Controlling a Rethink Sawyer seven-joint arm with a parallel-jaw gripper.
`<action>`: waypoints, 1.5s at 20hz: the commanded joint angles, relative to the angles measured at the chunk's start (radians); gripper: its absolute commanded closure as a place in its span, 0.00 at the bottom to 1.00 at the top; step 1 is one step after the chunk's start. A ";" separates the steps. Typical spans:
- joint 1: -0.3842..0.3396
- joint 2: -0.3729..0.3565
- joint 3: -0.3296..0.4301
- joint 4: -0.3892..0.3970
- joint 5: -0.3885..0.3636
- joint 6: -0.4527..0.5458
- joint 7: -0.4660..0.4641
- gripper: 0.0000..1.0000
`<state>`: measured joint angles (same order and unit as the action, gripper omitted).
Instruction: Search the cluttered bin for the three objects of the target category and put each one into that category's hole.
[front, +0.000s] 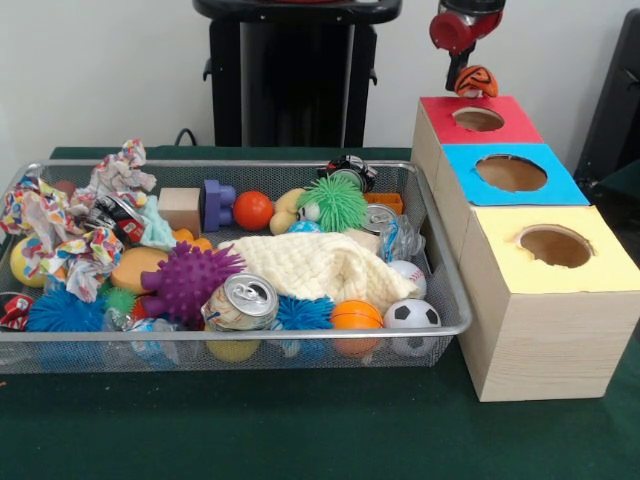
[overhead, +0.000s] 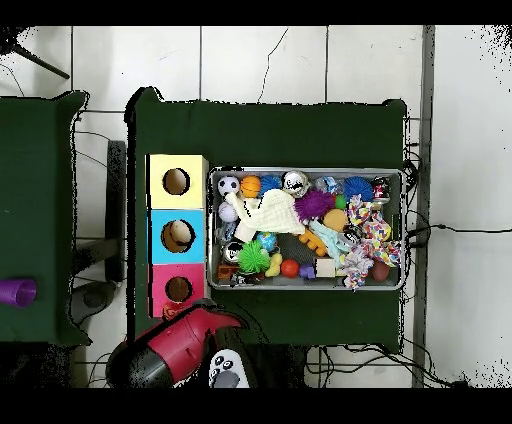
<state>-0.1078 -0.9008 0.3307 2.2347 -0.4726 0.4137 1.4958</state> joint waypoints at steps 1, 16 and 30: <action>0.009 0.052 -0.009 -0.134 0.019 -0.004 0.135 1.00; 0.027 -0.034 0.016 -0.153 0.089 0.153 0.103 1.00; 0.031 0.021 0.015 -0.213 0.062 0.138 0.095 1.00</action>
<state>-0.0720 -0.9091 0.3300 2.1840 -0.4258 0.5245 1.4958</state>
